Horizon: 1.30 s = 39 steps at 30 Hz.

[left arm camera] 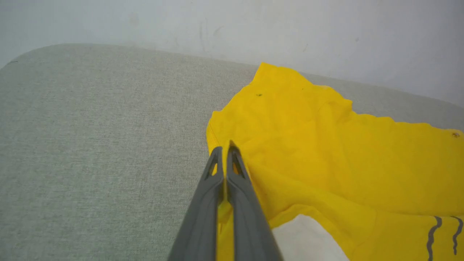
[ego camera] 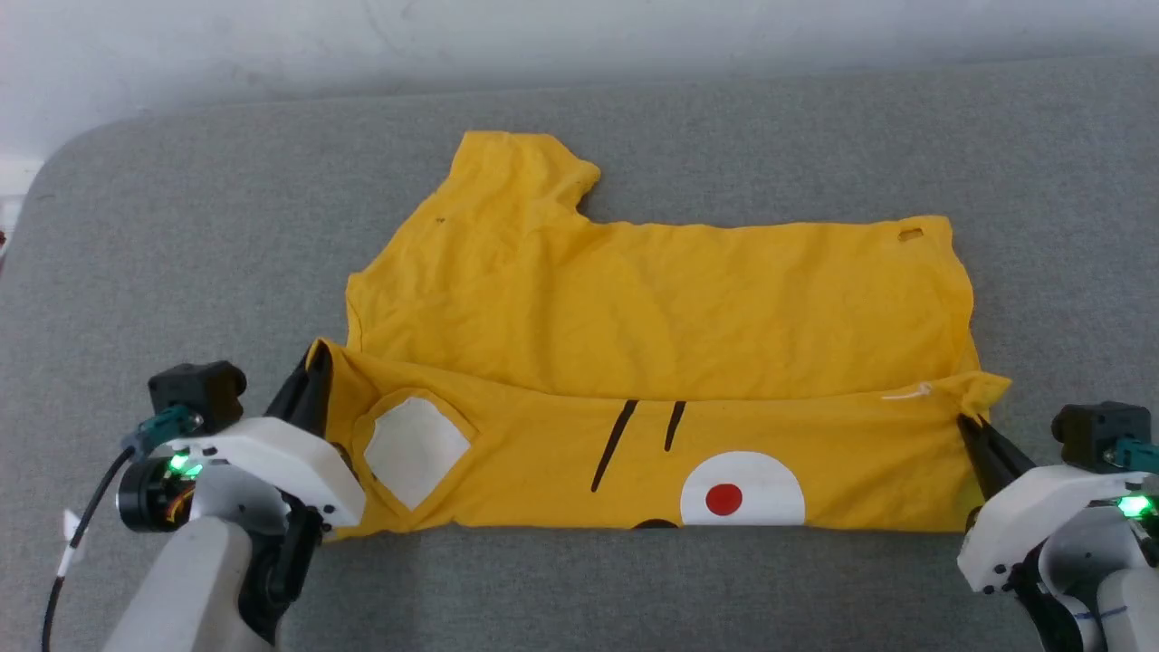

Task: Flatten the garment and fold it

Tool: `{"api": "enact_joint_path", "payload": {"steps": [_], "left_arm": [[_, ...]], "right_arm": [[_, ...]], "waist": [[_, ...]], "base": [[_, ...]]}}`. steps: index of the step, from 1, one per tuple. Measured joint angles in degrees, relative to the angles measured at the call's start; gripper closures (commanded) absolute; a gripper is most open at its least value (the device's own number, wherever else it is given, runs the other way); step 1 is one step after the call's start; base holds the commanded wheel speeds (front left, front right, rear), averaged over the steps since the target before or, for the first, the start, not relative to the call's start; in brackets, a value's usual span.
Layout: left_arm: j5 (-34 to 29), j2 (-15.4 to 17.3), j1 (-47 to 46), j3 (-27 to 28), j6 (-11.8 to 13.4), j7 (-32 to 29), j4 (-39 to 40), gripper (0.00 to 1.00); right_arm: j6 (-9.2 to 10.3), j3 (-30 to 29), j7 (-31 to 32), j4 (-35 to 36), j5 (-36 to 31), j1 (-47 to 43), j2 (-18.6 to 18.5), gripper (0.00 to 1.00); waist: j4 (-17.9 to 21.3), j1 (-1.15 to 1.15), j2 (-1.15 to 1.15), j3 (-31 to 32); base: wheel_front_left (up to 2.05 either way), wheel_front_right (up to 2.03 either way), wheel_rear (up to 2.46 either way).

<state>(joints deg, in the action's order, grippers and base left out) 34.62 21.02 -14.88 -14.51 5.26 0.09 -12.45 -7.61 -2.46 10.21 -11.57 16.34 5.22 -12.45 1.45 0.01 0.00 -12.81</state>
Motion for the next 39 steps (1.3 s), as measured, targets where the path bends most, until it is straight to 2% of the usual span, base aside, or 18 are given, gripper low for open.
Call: {"api": "enact_joint_path", "payload": {"steps": [1,3,4,5,6,7,8,11,16,21,24,27,31,37,39], "left_arm": [[0.0,-0.2,-0.5,-0.3,-0.3,0.0,-1.3,1.0],[0.3,-0.8,-1.4,-0.8,-1.2,-0.1,-4.0,1.0],[0.5,-1.2,-1.8,-1.1,-1.6,-0.2,-5.2,1.0],[0.8,-1.5,-2.2,-1.4,-2.2,-0.2,-6.3,0.97],[1.0,-1.9,-2.6,-1.6,-2.4,-0.1,-7.4,0.53],[1.2,-2.2,-3.0,-1.7,-2.7,-0.1,-8.3,0.35],[1.4,-2.5,-3.4,-1.7,-2.9,0.0,-9.1,0.0],[1.8,-2.9,-3.8,-1.5,-3.3,1.1,-10.8,0.0],[3.3,-2.4,-3.6,0.1,-3.3,2.0,-10.3,0.0],[4.9,0.4,-0.6,1.2,-3.1,-1.5,-6.1,0.0],[5.9,2.7,1.1,1.1,-3.1,-6.6,-2.5,0.0],[7.8,5.4,3.0,0.3,-2.9,-14.3,1.1,0.0],[9.4,8.5,6.0,-0.9,-1.2,-23.9,5.4,0.0],[10.8,10.6,7.9,-3.2,1.4,-33.5,7.7,0.0],[10.8,10.9,7.8,-4.3,1.6,-35.8,7.3,0.0]], "right_arm": [[0.0,0.3,-0.3,-0.6,0.0,0.4,0.0,1.0],[0.0,1.0,-0.4,-1.9,-0.2,1.1,0.0,0.71],[0.0,1.2,-0.6,-2.5,-0.2,1.5,0.1,0.52],[0.0,1.6,-0.7,-3.2,-0.2,1.8,0.1,0.0],[0.0,2.1,-0.7,-3.9,-0.2,2.0,0.1,0.0],[0.0,2.4,-0.7,-4.5,-0.2,2.1,0.1,0.0],[0.0,2.8,-1.0,-4.8,-0.1,2.1,0.1,0.0],[0.0,3.5,-3.5,-5.0,0.0,2.1,0.2,0.0],[0.0,1.3,-10.4,-2.1,-0.3,0.5,1.1,0.0],[0.0,-0.5,-14.0,3.0,-2.9,-2.3,3.4,0.0],[0.0,-1.1,-14.5,7.1,-4.6,-3.8,4.9,0.0],[0.0,-1.2,-14.4,11.5,-6.3,-6.0,6.1,0.0],[0.0,-0.6,-13.7,16.5,-7.5,-8.6,7.4,0.0],[0.0,1.5,-12.2,21.9,-8.9,-10.3,8.4,0.0],[0.0,2.3,-12.1,23.1,-8.9,-10.3,8.7,0.0]], "waist": [[0.0,0.0,0.0,-0.3],[0.1,0.0,0.0,-0.8],[0.2,0.0,0.0,-1.0],[0.2,0.0,0.0,-1.2],[0.2,0.0,0.0,-1.3],[0.3,0.0,0.0,-1.2],[0.2,0.0,0.0,-1.2],[0.2,-0.01,0.0,-0.5],[0.2,-0.01,0.0,1.3],[0.5,-0.02,0.0,3.4],[0.7,-0.02,0.0,4.4],[0.9,-0.02,0.0,5.2],[1.2,-0.02,0.0,5.8],[2.3,-0.02,0.0,5.3],[2.7,-0.01,0.0,4.9]], "base": [[0.0,0.0,0.0],[0.0,0.0,0.0],[0.0,0.0,0.0],[0.0,0.0,0.0],[0.0,0.0,0.0],[0.0,0.0,0.0],[0.0,0.0,0.0],[0.0,0.0,0.0],[0.0,0.0,0.0],[0.0,0.0,0.0],[0.0,0.0,0.0],[0.0,0.0,0.0],[0.0,0.0,0.0],[0.0,0.0,0.0],[0.0,0.0,0.0]]}}
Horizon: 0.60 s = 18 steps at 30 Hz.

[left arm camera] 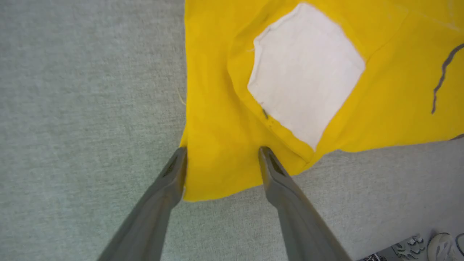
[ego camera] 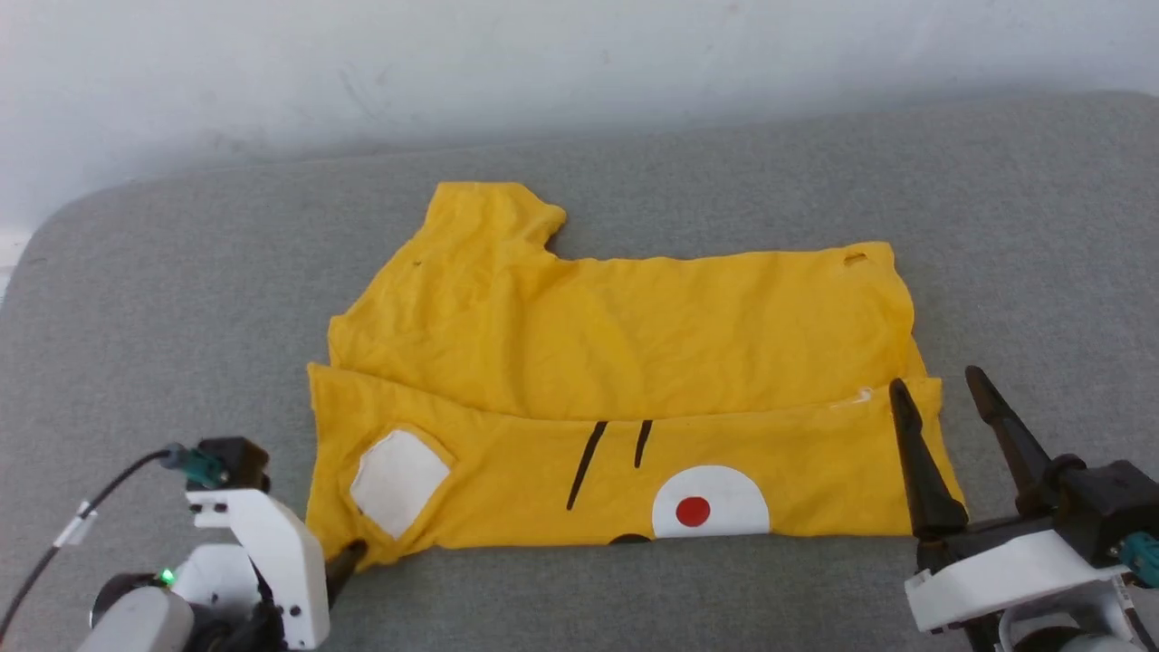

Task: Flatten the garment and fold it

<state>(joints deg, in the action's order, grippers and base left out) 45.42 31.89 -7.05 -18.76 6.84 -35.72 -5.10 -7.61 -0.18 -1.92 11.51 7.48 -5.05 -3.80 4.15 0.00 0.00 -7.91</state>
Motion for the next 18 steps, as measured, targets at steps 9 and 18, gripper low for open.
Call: {"api": "enact_joint_path", "payload": {"steps": [9,18], "left_arm": [[-1.4,0.4,-4.4,-4.6,-0.5,-7.8,-4.5,0.69],[-0.4,-1.2,-4.7,-4.3,-1.7,-4.3,-6.2,1.0]], "right_arm": [[0.0,1.3,0.9,1.0,0.0,0.0,0.3,0.0],[0.0,0.5,5.6,0.9,2.6,-0.2,-1.6,0.0]], "waist": [[2.1,-0.01,0.0,-1.6],[2.2,0.0,0.0,-1.6]], "base": [[0.0,0.0,0.0],[0.0,0.0,0.0]]}}
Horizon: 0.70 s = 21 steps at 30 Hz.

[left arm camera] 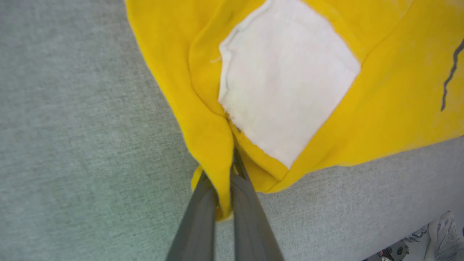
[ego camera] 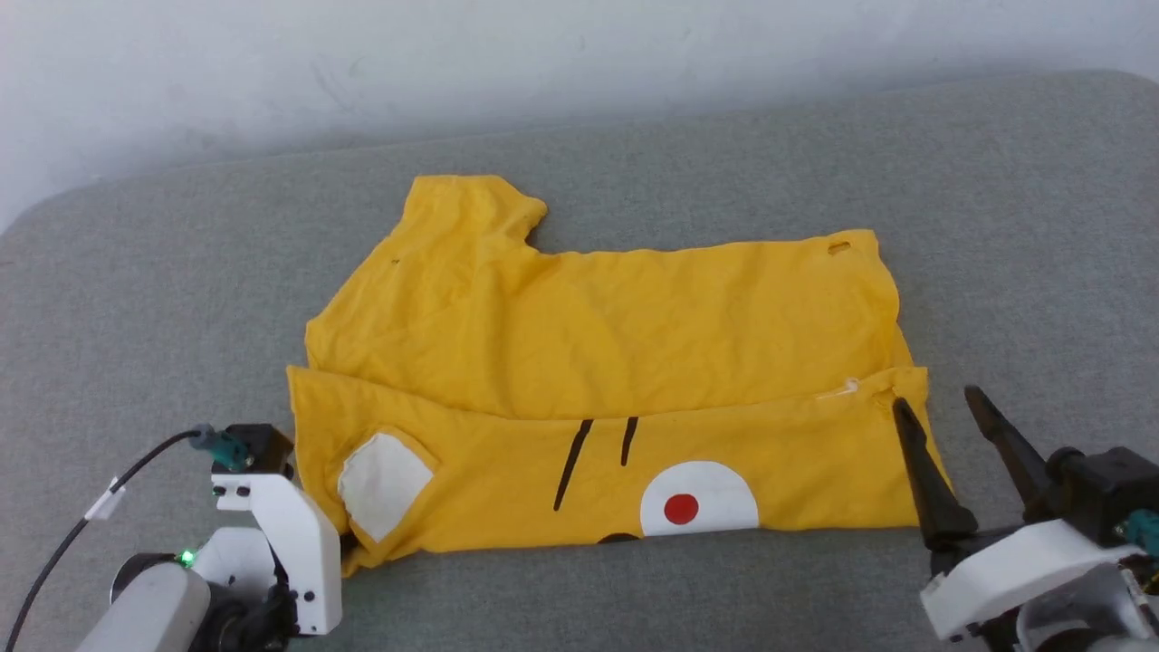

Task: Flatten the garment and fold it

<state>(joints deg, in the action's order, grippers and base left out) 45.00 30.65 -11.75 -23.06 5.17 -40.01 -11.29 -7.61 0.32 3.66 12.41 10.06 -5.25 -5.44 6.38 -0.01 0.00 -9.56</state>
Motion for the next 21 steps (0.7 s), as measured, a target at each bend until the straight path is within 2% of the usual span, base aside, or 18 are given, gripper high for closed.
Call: {"api": "enact_joint_path", "payload": {"steps": [10,14,21], "left_arm": [[0.2,-0.8,3.5,2.7,2.0,8.0,5.2,1.0],[-0.4,-0.7,3.6,2.8,2.5,8.8,8.1,1.0],[-1.2,-0.5,3.6,2.9,3.0,8.8,10.7,1.0]], "right_arm": [[0.01,-4.0,24.0,-12.2,10.8,2.5,-8.3,0.0],[0.01,-3.4,28.4,-17.2,12.4,6.7,-9.9,0.0],[0.01,0.7,34.2,-25.9,16.6,13.5,-10.6,0.0]], "waist": [[-1.9,0.01,0.0,0.1],[-3.0,0.01,0.0,-0.3],[-3.7,0.01,0.0,-2.0]], "base": [[0.0,0.0,0.0],[0.0,0.0,0.0],[0.0,0.0,0.0]]}}
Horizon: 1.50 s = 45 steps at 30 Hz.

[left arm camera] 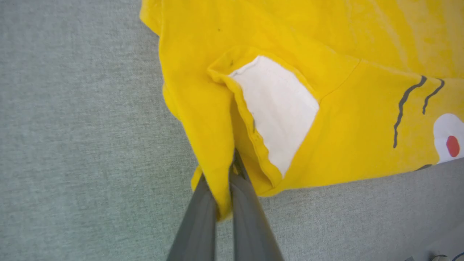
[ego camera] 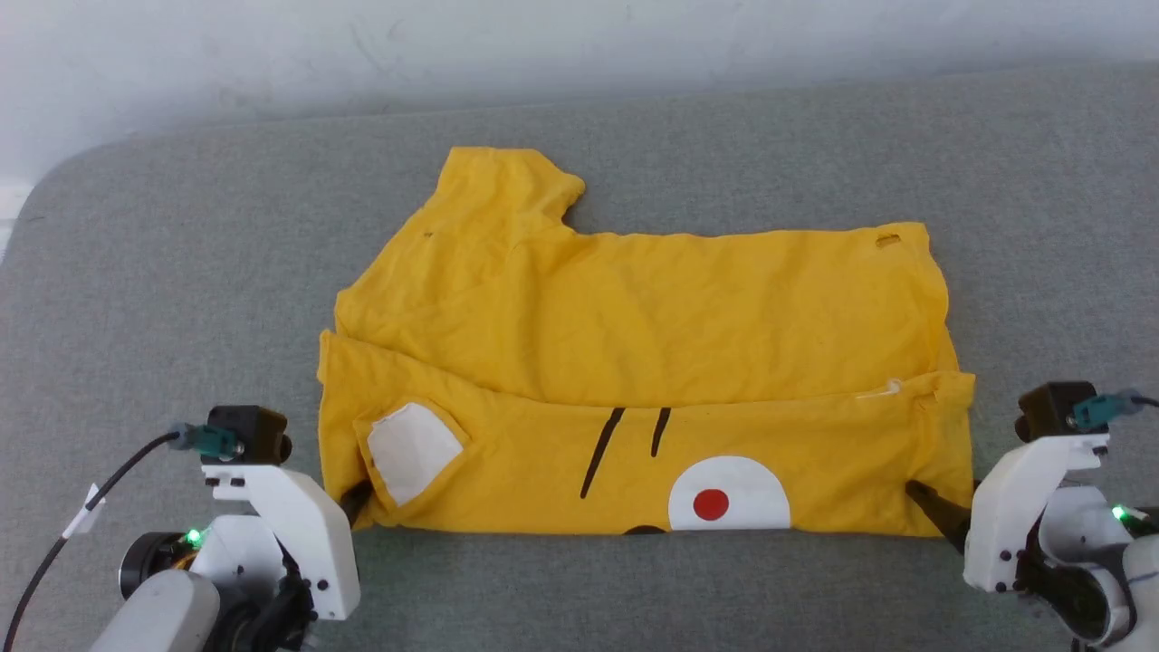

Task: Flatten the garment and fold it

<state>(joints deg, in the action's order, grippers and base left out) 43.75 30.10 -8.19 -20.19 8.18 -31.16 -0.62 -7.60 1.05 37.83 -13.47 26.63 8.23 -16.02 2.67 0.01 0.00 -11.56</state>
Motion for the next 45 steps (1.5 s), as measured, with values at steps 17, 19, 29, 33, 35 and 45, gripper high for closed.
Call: {"api": "enact_joint_path", "payload": {"steps": [17,19,29,33,35,45], "left_arm": [[-0.1,0.8,2.8,0.5,1.2,1.9,0.4,1.0],[-0.3,1.0,3.7,1.0,1.9,2.3,1.1,1.0],[-0.1,3.6,12.8,3.4,6.3,2.4,6.6,1.0],[0.7,3.9,17.0,3.8,7.6,1.9,8.1,1.0],[1.4,3.6,17.7,3.4,7.6,1.9,7.8,1.0],[2.1,-0.8,14.2,3.7,6.3,7.7,0.4,0.0]], "right_arm": [[0.07,5.3,2.0,-5.0,4.4,4.4,-1.7,1.0],[0.05,6.7,0.5,-3.7,4.1,4.3,-2.2,1.0],[0.05,8.2,-2.7,4.4,3.7,-1.3,-4.9,1.0],[0.04,7.2,-2.8,6.3,3.5,-5.7,-4.5,1.0],[0.04,6.6,-3.3,6.1,3.4,-7.4,-3.8,1.0],[0.05,6.9,-12.6,2.5,0.3,-9.7,0.3,0.0]], "waist": [[0.0,0.0,0.0,2.7],[0.1,-0.01,0.0,3.9],[-0.1,-0.01,0.0,9.7],[-0.6,-0.02,0.0,10.8],[-0.9,-0.02,0.0,10.7],[-0.6,-0.01,0.0,8.2]], "base": [[0.0,0.0,0.0],[0.0,0.0,0.0],[0.0,0.0,0.0],[0.0,0.0,0.0],[0.0,0.0,0.0],[0.0,0.0,0.0]]}}
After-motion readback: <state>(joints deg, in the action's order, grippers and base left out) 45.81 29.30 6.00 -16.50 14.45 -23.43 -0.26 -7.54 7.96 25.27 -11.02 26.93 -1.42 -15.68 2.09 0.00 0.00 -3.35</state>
